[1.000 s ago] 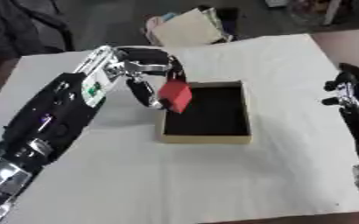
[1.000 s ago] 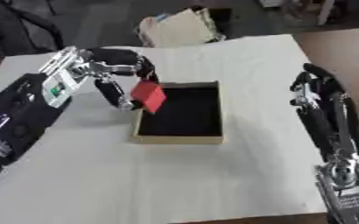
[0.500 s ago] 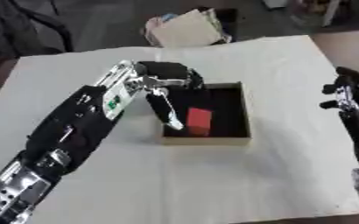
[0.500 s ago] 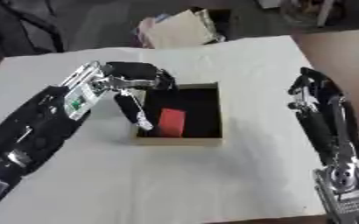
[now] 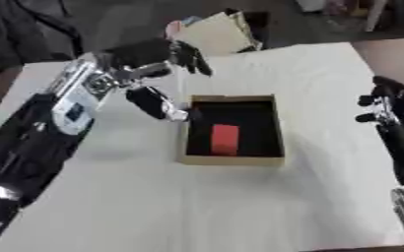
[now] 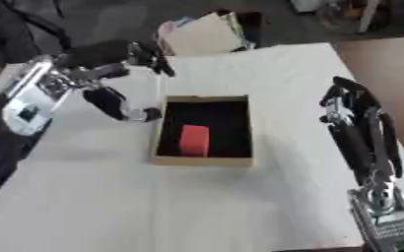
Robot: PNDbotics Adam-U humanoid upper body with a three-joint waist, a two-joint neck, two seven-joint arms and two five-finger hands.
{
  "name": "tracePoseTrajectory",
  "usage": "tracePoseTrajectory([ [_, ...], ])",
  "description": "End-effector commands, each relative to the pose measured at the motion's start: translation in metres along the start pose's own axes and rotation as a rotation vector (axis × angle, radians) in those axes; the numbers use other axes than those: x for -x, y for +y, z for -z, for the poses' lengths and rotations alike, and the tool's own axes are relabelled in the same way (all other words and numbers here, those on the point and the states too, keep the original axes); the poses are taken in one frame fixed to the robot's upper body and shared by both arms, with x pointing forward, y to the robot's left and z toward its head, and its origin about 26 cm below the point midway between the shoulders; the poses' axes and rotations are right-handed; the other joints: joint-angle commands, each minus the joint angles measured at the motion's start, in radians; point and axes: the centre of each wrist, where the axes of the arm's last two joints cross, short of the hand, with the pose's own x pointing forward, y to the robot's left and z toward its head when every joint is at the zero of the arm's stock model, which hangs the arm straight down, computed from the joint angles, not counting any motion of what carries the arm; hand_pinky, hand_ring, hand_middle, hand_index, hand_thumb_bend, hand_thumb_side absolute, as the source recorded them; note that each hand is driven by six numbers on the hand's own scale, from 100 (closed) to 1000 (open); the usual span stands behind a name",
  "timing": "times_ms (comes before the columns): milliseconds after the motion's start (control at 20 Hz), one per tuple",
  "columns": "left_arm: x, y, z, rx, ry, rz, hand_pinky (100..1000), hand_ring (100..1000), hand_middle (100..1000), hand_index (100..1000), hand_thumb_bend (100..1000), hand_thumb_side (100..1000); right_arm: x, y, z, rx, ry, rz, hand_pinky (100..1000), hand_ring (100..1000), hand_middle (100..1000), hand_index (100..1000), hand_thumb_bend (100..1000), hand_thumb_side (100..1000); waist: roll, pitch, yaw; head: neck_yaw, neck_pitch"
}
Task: Pick up objects on the table and place them in the box.
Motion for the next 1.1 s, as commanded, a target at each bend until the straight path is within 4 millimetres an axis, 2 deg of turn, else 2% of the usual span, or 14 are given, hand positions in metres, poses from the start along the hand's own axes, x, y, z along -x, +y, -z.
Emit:
tracePoseTrajectory([
  [50,-0.001,0.038,-0.035,-0.268,0.093,-0.062,705,654,659,791,269,477,-0.006,-0.009,0.006,0.028,-0.028,-0.013,568,748,528,845,100,727,-0.004,-0.009,0.009,-0.013,-0.014],
  [250,0.007,0.032,-0.084,-0.512,0.239,-0.211,695,633,633,775,246,478,-0.005,-0.014,0.006,0.046,-0.024,-0.021,568,748,527,845,100,728,-0.006,-0.004,0.034,-0.028,-0.01],
  [450,0.006,0.017,-0.115,-0.639,0.333,-0.291,693,628,629,772,240,486,-0.005,-0.015,0.006,0.056,-0.023,-0.026,568,749,527,845,100,728,-0.005,-0.003,0.042,-0.044,-0.007],
  [750,-0.002,-0.008,-0.133,-0.714,0.4,-0.368,687,620,620,767,239,494,-0.005,-0.016,0.006,0.058,-0.024,-0.029,568,749,527,844,100,726,-0.007,-0.004,0.05,-0.05,-0.006],
  [1100,-0.002,-0.016,-0.138,-0.731,0.431,-0.401,688,620,621,770,239,502,-0.005,-0.016,0.006,0.062,-0.024,-0.029,567,749,527,844,100,727,-0.007,-0.004,0.054,-0.05,-0.01],
])
